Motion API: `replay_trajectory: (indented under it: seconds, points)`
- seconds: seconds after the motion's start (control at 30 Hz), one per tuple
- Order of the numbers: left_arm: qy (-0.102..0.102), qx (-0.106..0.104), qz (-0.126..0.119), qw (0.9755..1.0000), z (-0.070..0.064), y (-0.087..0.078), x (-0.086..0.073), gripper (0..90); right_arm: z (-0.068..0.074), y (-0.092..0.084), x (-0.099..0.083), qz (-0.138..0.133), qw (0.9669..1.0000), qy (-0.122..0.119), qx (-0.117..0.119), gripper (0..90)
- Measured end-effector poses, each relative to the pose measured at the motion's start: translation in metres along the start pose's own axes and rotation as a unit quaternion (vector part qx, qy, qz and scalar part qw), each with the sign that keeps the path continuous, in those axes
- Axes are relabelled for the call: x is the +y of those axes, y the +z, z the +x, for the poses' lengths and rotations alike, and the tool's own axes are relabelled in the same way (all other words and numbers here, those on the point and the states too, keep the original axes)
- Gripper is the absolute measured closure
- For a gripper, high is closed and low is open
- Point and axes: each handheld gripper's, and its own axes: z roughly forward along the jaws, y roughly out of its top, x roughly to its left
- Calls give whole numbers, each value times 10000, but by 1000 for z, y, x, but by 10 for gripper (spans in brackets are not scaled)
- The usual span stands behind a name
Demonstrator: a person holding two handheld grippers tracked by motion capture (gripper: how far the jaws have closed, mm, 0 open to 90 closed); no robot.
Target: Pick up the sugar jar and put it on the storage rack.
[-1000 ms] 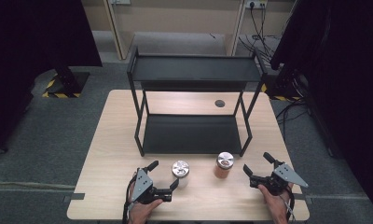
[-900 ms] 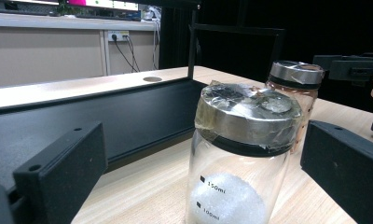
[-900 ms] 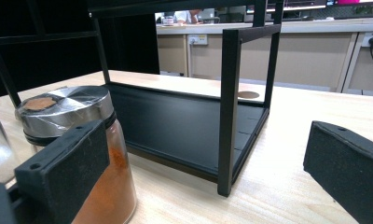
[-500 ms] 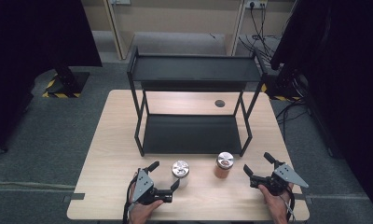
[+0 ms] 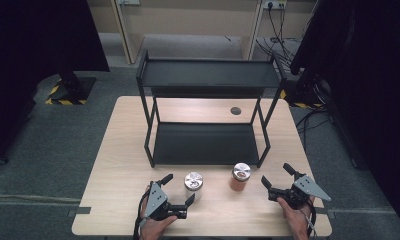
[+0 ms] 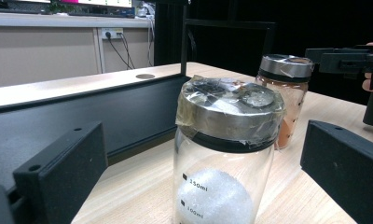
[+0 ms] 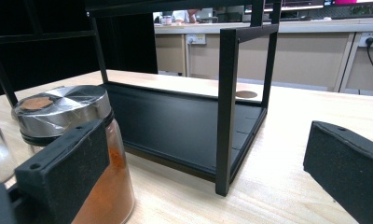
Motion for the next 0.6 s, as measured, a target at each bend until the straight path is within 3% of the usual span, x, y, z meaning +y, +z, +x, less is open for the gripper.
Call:
replay_trajectory:
  seconds: [0.6]
  points:
    - [44, -78, 262, 9996, -6, 22, 6, 21, 0, 1, 0, 8, 10000, 14, 2, 4]
